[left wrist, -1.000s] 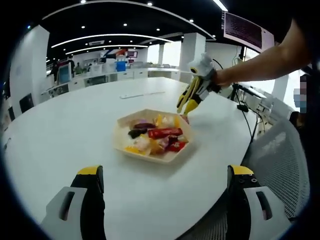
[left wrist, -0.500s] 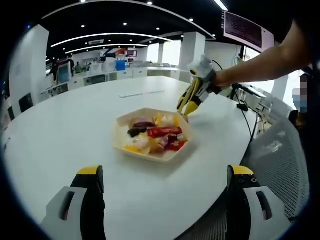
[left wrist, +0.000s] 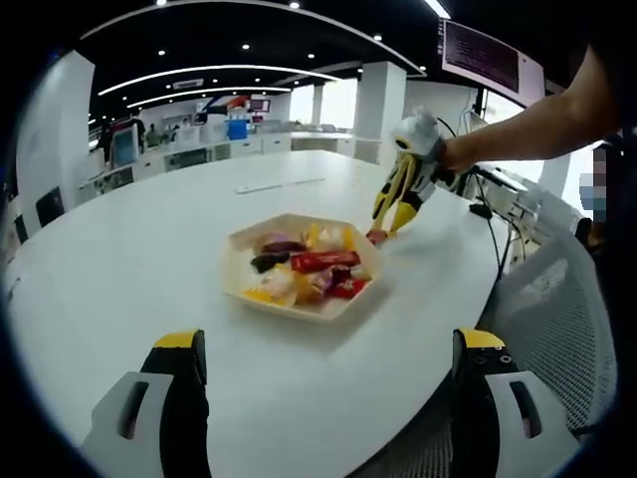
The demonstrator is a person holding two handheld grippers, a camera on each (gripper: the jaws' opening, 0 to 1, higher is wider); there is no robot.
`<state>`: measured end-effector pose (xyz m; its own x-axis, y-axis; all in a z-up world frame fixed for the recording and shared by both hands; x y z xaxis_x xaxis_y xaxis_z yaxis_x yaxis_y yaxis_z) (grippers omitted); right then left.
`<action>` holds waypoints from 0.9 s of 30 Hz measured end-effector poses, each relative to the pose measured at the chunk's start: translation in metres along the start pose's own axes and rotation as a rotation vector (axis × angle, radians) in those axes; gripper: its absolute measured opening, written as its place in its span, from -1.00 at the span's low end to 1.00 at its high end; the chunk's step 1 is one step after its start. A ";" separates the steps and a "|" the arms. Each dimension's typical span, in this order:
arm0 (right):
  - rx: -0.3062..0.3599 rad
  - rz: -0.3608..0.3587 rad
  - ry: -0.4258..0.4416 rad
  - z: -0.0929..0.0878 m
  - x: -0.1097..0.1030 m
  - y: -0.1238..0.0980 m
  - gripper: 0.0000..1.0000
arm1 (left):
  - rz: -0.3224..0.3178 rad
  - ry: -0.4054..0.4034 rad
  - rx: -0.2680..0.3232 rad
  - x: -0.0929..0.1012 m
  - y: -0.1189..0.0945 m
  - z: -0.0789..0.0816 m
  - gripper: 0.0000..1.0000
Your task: Place the target food into the container with the food tongs after gripping and lifting it, then release it inside without dropping or visibly crushing the food.
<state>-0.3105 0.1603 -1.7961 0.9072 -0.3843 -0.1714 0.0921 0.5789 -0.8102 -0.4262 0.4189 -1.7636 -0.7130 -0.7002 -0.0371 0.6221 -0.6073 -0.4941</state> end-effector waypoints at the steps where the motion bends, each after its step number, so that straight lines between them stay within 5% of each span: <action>1: -0.004 -0.012 -0.041 0.001 0.000 0.000 -0.40 | 0.001 0.001 0.000 0.000 0.000 0.000 0.99; 8: 0.032 -0.047 -0.095 0.018 0.007 0.003 -0.41 | 0.003 0.002 -0.005 0.000 0.000 -0.001 0.99; 18: -0.033 -0.053 -0.194 0.013 0.010 0.016 -0.41 | 0.016 -0.014 0.000 -0.003 -0.001 -0.001 0.99; 27: -0.040 -0.052 -0.164 0.008 0.007 0.021 -0.47 | 0.013 -0.022 0.001 -0.003 -0.001 -0.001 0.99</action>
Point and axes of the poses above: the point that each gripper's makers call its tool centre point, and the gripper's own axes: y roughly forward along the fingers, x roughly to its right, z roughly out of its top, the point moved 3 cm from there along -y, roughly backward along the fingers, and after that the axes turned 8 degrees about y, right-handed, at the moved point
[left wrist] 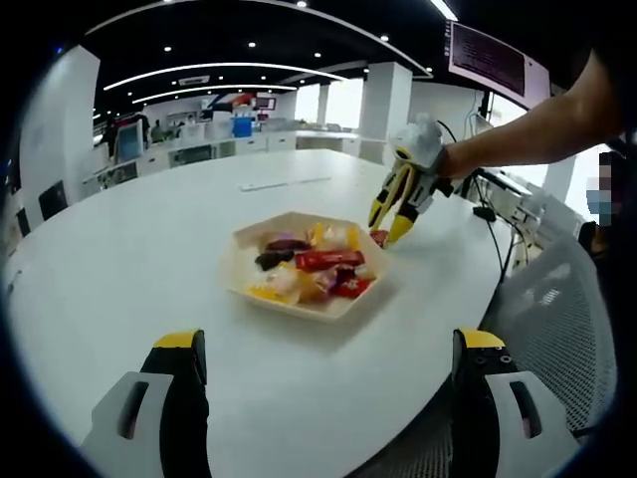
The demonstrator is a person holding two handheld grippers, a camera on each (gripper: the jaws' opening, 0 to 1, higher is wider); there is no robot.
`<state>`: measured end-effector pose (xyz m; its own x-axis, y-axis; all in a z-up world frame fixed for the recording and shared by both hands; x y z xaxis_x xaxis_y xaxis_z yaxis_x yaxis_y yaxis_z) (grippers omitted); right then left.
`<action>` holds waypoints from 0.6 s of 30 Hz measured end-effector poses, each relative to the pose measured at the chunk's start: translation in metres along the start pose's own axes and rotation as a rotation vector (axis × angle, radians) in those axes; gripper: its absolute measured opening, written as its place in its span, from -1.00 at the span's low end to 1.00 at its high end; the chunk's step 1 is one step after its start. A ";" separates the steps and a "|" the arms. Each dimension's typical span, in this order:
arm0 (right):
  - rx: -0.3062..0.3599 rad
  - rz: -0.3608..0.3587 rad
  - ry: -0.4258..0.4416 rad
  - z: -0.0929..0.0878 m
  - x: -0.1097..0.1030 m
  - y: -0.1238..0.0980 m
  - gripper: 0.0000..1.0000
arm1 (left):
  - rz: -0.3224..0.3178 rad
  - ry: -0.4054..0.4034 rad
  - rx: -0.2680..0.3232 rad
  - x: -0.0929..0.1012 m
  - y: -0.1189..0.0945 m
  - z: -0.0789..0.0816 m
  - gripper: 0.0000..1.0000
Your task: Place the target food into the container with the food tongs after gripping and lifting it, then release it inside without dropping or visibly crushing the food.
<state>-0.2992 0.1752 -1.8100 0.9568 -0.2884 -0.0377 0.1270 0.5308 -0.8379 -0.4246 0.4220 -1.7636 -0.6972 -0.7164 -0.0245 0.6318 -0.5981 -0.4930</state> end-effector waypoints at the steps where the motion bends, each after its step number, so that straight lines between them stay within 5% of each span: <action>1: -0.002 0.000 0.027 -0.001 -0.003 0.000 -0.48 | 0.000 -0.001 0.000 0.000 0.000 0.000 0.99; 3: 0.001 0.006 0.088 -0.002 -0.006 -0.002 -0.50 | 0.002 0.000 0.001 0.000 0.000 0.000 0.99; 18: -0.011 -0.019 0.170 0.000 -0.005 -0.009 -0.55 | 0.002 0.001 0.004 0.000 0.000 0.001 0.99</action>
Point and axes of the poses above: the point that each gripper's makers call its tool centre point, and the gripper's own axes: y roughly forward along the fingers, x roughly to its right, z roughly out of its top, the point moved 3 cm from there along -y, roughly backward along the fingers, and after that the axes turned 8 degrees about y, right-handed, at the moved point
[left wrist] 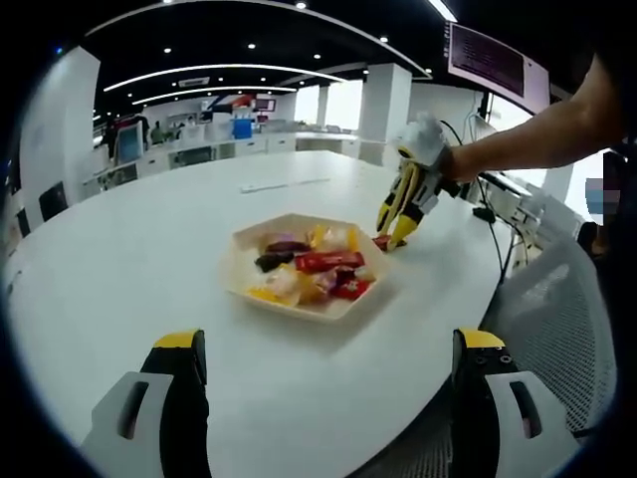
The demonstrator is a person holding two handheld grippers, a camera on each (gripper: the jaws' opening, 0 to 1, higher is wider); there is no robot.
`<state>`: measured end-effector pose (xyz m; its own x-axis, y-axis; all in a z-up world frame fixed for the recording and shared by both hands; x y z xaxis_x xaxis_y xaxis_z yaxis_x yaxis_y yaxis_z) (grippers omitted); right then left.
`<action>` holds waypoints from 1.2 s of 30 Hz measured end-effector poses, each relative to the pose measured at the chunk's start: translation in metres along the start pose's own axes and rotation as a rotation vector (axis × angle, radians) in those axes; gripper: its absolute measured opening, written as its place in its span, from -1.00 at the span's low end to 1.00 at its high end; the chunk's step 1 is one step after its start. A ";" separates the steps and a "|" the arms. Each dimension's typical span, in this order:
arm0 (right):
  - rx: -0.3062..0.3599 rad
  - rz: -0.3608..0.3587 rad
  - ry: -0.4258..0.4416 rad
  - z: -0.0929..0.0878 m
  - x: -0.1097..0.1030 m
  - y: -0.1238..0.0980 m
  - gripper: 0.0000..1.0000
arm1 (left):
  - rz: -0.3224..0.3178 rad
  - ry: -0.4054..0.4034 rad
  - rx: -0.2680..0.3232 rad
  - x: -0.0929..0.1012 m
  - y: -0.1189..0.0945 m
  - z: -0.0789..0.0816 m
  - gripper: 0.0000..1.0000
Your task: Place the target food into the container with the food tongs after gripping and lifting it, then release it inside without dropping or visibly crushing the food.
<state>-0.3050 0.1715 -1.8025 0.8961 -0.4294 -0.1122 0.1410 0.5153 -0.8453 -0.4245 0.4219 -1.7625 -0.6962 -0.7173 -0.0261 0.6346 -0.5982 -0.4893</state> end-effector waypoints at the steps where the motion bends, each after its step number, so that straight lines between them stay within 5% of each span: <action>1: 0.000 -0.003 0.004 0.000 0.001 -0.002 -0.55 | 0.001 0.000 0.002 0.000 0.000 0.000 0.99; 23: 0.016 -0.064 0.051 0.012 0.017 -0.046 -0.54 | 0.015 0.026 0.016 -0.002 -0.001 0.003 0.99; 36: 0.043 -0.086 0.023 0.044 0.013 -0.054 -0.54 | 0.025 0.033 0.024 -0.003 -0.002 0.004 0.99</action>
Point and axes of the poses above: the point that each gripper's makers call its tool centre point, and the gripper's own axes: y roughly forward along the fingers, x roughly to its right, z roughly out of its top, the point moved 3 cm from there along -y, roughly backward along the fingers, and after that the axes turned 8 degrees about y, right-handed, at the moved point
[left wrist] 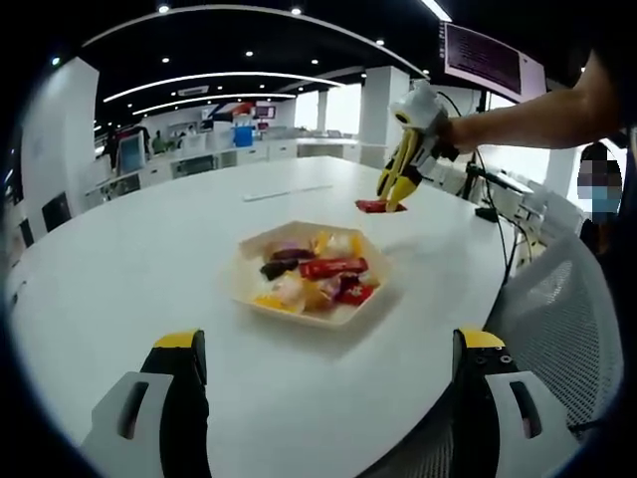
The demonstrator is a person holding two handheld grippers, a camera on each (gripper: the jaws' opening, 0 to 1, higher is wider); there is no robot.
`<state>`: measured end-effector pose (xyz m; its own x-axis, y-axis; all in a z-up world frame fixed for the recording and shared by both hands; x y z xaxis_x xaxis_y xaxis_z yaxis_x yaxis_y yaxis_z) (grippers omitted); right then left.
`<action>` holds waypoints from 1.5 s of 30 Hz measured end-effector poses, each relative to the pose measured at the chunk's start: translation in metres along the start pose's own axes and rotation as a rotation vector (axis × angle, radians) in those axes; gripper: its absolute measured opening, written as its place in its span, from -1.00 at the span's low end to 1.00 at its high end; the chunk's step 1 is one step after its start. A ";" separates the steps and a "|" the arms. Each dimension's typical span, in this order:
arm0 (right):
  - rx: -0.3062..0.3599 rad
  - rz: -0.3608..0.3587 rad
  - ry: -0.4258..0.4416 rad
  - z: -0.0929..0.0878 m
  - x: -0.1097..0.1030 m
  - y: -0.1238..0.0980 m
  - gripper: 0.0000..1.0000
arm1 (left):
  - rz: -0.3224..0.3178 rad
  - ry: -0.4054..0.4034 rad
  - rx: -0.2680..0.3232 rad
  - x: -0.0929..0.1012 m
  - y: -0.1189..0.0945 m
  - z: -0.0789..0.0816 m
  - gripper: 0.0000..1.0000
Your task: Place the target food into the container with the food tongs after gripping and lifting it, then release it inside without dropping or visibly crushing the food.
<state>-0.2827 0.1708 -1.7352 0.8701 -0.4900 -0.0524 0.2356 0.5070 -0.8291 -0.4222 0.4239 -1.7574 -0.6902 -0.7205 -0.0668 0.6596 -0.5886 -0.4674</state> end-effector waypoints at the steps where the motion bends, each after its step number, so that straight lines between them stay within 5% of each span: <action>1: 0.004 0.001 -0.003 0.004 -0.001 0.000 -0.54 | 0.000 0.000 0.000 0.000 0.000 0.000 0.99; 21: 0.065 0.046 -0.079 0.076 -0.040 0.030 -0.54 | -0.019 0.026 -0.020 0.004 0.002 -0.003 0.99; 45: 0.083 0.105 -0.266 0.133 -0.085 0.067 -0.51 | -0.010 0.027 -0.016 0.003 0.002 -0.001 0.99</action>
<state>-0.2831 0.3405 -1.7123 0.9719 -0.2344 0.0210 0.1631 0.6065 -0.7782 -0.4239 0.4210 -1.7594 -0.7045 -0.7045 -0.0855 0.6479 -0.5893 -0.4826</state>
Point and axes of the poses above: the point that each gripper's makers call its tool centre point, and the gripper's own axes: y roughly forward along the fingers, x roughly to its right, z roughly out of its top, the point moved 3 cm from there along -y, roughly backward along the fingers, and after that the axes turned 8 degrees about y, right-handed, at the moved point
